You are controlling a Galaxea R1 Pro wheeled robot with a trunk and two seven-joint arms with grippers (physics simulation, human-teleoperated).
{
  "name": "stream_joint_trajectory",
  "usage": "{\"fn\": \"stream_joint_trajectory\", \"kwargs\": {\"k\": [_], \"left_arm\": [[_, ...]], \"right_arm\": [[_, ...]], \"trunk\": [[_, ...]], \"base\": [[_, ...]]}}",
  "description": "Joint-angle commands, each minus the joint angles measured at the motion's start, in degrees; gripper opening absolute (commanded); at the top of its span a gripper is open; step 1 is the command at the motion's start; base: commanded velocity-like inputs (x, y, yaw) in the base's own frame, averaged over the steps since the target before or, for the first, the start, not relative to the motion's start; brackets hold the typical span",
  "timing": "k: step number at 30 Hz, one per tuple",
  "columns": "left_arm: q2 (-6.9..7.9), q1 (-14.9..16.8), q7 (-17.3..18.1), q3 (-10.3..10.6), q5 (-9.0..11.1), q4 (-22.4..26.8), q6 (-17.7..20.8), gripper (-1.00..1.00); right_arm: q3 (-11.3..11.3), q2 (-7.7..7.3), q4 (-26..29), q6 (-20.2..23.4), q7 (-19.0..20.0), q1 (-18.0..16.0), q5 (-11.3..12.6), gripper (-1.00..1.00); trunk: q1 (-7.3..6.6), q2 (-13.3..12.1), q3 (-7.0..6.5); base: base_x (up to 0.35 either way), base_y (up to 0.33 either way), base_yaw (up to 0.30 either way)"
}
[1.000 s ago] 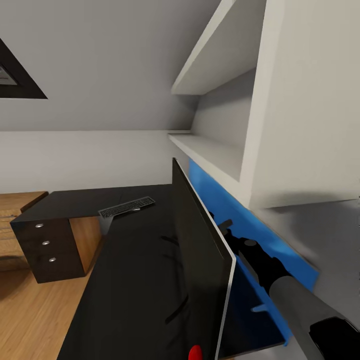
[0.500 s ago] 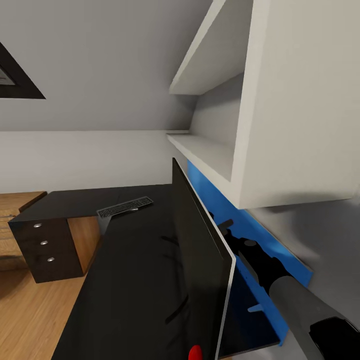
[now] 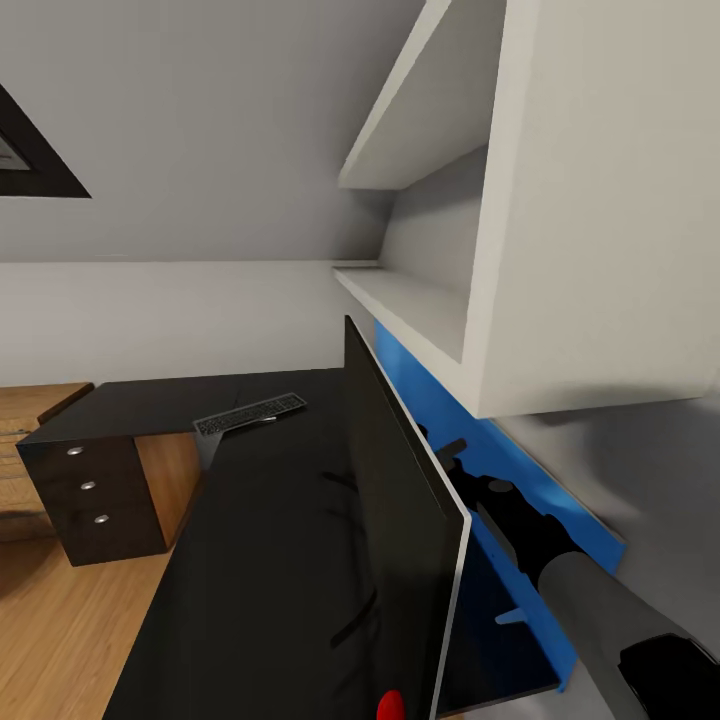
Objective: In the bedroom, organize the workspace by keeping the computer under the desk, ensuring the monitor is on the desk, placing the keyboard on the desk next to the monitor, placing the mouse on the desk next to the keyboard, moving the folder from the swivel chair onto the desk next to the mouse, stacking the notebook on top of the folder with the pen on top of the notebook, and positioning the swivel chair next to the desk.
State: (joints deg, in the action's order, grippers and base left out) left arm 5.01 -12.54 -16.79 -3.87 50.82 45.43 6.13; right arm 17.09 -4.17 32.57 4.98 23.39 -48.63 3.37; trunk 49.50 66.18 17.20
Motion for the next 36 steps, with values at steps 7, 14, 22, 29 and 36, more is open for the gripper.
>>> {"fn": "stream_joint_trajectory", "kwargs": {"k": [7, 14, 22, 29, 36], "left_arm": [[0.03, 0.0, -0.2, -1.5, 5.1, 0.2, 0.7, 1.00], [0.11, 0.0, -0.2, -1.8, 7.7, 0.3, 0.9, 1.00], [0.09, 0.0, -0.3, -1.8, 8.2, 0.2, 1.0, 1.00], [0.09, 0.0, -0.3, -1.8, 8.2, 0.2, 1.0, 1.00], [0.09, 0.0, -0.3, -1.8, 8.2, 0.2, 1.0, 1.00]], "right_arm": [[0.0, -0.05, 0.0, 0.5, 0.0, -0.1, 0.9, -1.00], [0.0, -0.05, 0.0, 0.5, 0.0, -0.1, 0.9, -1.00], [0.0, -0.05, 0.0, 0.6, 0.0, -0.1, 0.9, -1.00], [0.0, -0.05, 0.0, 0.5, 0.0, -0.1, 0.9, -1.00], [0.0, -0.05, 0.0, 0.5, 0.0, -0.1, 0.9, -1.00]], "trunk": [[0.44, 0.9, 0.41], [1.98, 3.7, 1.67], [3.74, 6.9, 3.10], [5.28, 9.7, 4.36], [6.81, 12.5, 5.62]], "base": [[0.000, 0.000, 0.000], [0.000, 0.000, 0.000], [0.000, 0.000, 0.000], [0.000, 0.000, 0.000], [0.000, 0.000, 0.000]]}}
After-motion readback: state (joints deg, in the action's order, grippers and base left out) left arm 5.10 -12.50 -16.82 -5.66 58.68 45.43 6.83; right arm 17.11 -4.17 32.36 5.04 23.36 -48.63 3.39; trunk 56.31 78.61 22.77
